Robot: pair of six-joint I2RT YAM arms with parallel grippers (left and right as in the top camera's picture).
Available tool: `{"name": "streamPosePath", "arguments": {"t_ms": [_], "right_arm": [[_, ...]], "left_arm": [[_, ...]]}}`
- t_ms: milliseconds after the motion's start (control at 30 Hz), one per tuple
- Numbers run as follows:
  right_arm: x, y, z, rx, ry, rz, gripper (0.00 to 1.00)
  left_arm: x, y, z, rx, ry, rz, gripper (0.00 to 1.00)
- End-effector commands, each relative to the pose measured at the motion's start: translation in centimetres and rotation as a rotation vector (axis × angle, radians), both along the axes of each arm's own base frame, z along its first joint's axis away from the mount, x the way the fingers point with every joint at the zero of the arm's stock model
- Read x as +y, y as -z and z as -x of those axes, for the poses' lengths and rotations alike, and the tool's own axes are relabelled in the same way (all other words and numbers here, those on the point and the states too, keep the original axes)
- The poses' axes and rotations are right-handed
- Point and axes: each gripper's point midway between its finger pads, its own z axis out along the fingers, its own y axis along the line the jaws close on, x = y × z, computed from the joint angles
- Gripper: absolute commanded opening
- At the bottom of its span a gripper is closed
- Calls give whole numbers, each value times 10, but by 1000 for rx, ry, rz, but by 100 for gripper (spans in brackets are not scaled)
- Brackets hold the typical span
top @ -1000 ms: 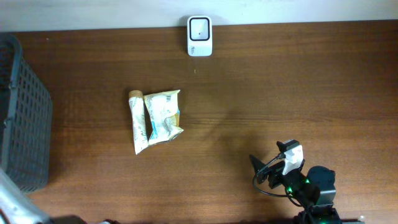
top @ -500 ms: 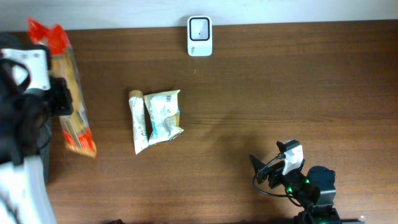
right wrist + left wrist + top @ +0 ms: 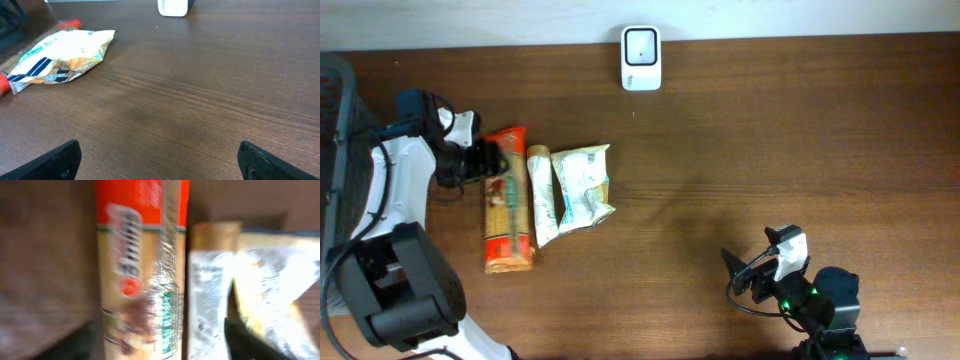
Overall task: Scan the item barcode
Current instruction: 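Lay the spaghetti package on the table left of the pouch, then grasp the small green-white tissue pack in the basket with left gripper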
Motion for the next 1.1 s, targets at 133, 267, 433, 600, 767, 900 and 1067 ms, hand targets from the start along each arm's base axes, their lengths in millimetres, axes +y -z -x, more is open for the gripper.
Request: {"name": "streamPosePath", "arguments": {"t_ms": [133,267,433,600,767,900,1067], "right_arm": [[-1,-1,0,-3,3,1,98],[-1,0,0,-3,3,1,98],[-1,0,0,-3,3,1,99],[-1,0,0,0,3,1,98],[-1,0,0,0,3,1,98],[-1,0,0,0,3,1,98],[-1,0,0,0,3,1,98]], "left_arm": [[1,-168,-38,-349,9,-26,99],[6,-293,-38,-674,71,-172,99],[133,-345,21,-658,-537,-496,99],[236,-310,91,-483,-979,-520,100],[279,-204,104,-213,-948,-517,94],[282,-117,103,-93,-650,-543,99],[318,-43,126,-17,-425,-662,99]]}}
